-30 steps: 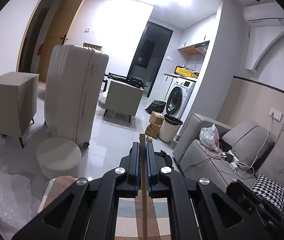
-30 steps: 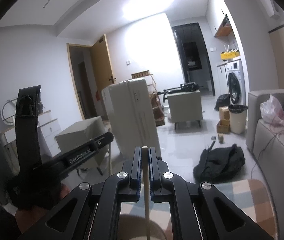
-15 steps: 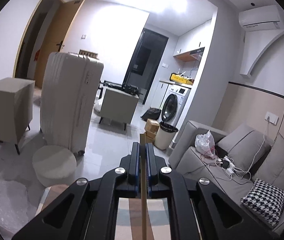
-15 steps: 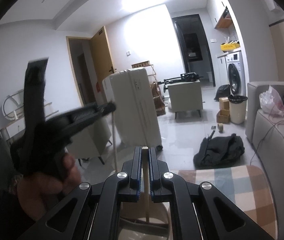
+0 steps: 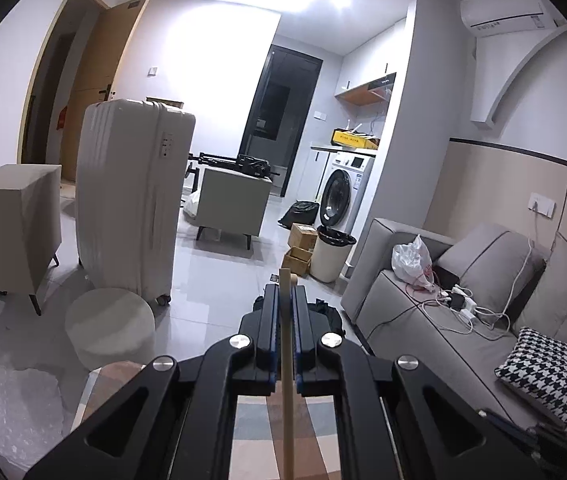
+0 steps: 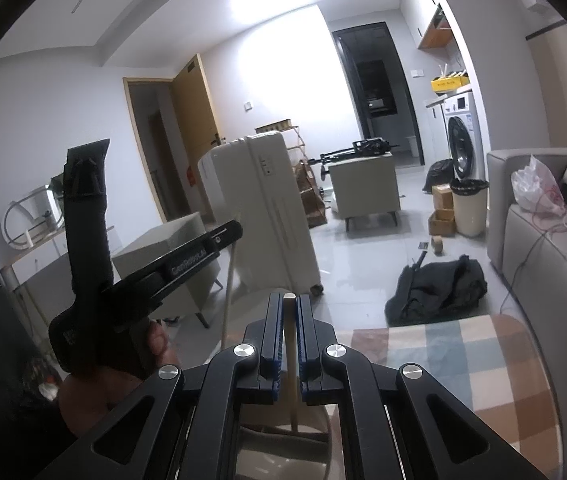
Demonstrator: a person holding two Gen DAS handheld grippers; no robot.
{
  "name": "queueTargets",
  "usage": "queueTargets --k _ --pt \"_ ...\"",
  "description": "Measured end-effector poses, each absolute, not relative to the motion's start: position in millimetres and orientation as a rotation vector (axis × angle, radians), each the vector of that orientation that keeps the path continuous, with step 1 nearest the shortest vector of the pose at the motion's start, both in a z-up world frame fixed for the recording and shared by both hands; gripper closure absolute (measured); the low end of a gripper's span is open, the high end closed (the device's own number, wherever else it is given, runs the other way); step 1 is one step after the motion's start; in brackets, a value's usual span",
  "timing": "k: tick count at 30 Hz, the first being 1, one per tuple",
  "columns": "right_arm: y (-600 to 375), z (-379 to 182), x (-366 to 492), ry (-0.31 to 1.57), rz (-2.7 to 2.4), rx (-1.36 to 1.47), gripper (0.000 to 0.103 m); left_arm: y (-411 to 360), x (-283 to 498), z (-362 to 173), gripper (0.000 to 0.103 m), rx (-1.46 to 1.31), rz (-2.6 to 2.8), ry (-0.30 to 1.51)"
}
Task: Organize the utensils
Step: 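Lift both held chopsticks up off the table with both tools, then lower both chopsticks into the utensil holder and open both tools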
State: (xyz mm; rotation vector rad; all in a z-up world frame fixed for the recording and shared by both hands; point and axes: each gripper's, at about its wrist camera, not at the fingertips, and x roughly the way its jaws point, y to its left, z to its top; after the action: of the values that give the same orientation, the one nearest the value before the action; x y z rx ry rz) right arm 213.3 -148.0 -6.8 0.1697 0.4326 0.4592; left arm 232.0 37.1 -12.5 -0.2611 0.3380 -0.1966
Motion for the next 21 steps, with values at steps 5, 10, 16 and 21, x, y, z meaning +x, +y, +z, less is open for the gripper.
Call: queueTargets --k 5,10,16,21 --pt "-145.5 -9.7 211.4 0.455 0.479 0.163 0.097 38.0 229.2 -7.6 0.101 -0.266 -0.19 0.346" --pt "-144.6 -18.3 217.5 0.51 0.497 0.16 0.097 36.8 225.9 -5.4 0.101 -0.293 -0.199 0.353" --pt "-143.9 -23.8 219.6 0.561 0.502 0.165 0.094 37.5 217.3 -5.5 0.101 -0.307 -0.204 0.37" --pt "-154.4 -20.4 212.1 0.586 0.492 0.203 0.076 31.0 198.2 -4.7 0.101 -0.284 -0.2 0.361"
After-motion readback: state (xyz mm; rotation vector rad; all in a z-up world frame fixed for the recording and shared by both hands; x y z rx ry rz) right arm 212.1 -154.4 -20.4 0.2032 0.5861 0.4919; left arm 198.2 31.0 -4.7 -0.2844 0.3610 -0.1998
